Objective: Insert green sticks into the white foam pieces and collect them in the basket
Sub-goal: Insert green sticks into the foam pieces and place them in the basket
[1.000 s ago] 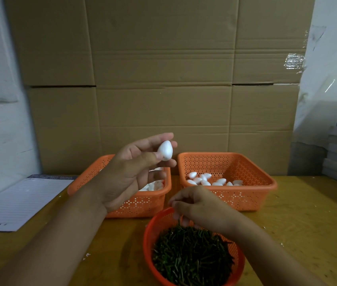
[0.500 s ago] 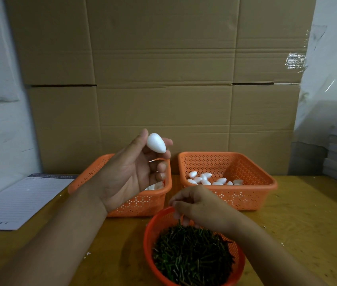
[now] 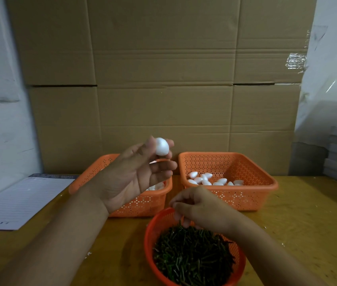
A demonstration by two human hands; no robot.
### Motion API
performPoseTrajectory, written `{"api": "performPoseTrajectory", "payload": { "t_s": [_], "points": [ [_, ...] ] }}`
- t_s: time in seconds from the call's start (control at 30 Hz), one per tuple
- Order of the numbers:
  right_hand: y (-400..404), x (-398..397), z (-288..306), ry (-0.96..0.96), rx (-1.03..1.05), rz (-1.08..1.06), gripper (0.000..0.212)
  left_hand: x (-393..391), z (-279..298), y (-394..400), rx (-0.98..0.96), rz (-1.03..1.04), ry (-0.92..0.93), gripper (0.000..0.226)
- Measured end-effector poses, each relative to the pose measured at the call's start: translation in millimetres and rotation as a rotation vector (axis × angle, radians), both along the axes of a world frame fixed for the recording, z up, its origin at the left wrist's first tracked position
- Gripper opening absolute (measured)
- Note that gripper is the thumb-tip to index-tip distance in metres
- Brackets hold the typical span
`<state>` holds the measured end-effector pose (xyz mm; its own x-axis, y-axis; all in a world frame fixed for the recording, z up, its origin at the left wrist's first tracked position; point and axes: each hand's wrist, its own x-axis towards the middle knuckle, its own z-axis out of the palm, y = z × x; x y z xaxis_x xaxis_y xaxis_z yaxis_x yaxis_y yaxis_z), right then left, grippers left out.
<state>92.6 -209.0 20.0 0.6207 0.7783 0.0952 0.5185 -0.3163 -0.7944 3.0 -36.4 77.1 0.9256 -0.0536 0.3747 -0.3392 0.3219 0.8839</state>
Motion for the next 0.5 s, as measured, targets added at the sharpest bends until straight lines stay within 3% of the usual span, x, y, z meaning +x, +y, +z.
{"api": "performPoseTrajectory", "payload": {
  "t_s": [0.33,0.5],
  "points": [
    [-2.5,3.1,-1.8,-0.058,-0.099,0.034,0.017,-0.8,-2.4,1.5,0.09,0.054,-0.012,0.059],
    [-3.6,-0.2,-4.6,-0.268,-0.417,0.186,0.034,-0.4,-2.8,2.4,0.118,0.062,-0.014,0.063]
  ]
}}
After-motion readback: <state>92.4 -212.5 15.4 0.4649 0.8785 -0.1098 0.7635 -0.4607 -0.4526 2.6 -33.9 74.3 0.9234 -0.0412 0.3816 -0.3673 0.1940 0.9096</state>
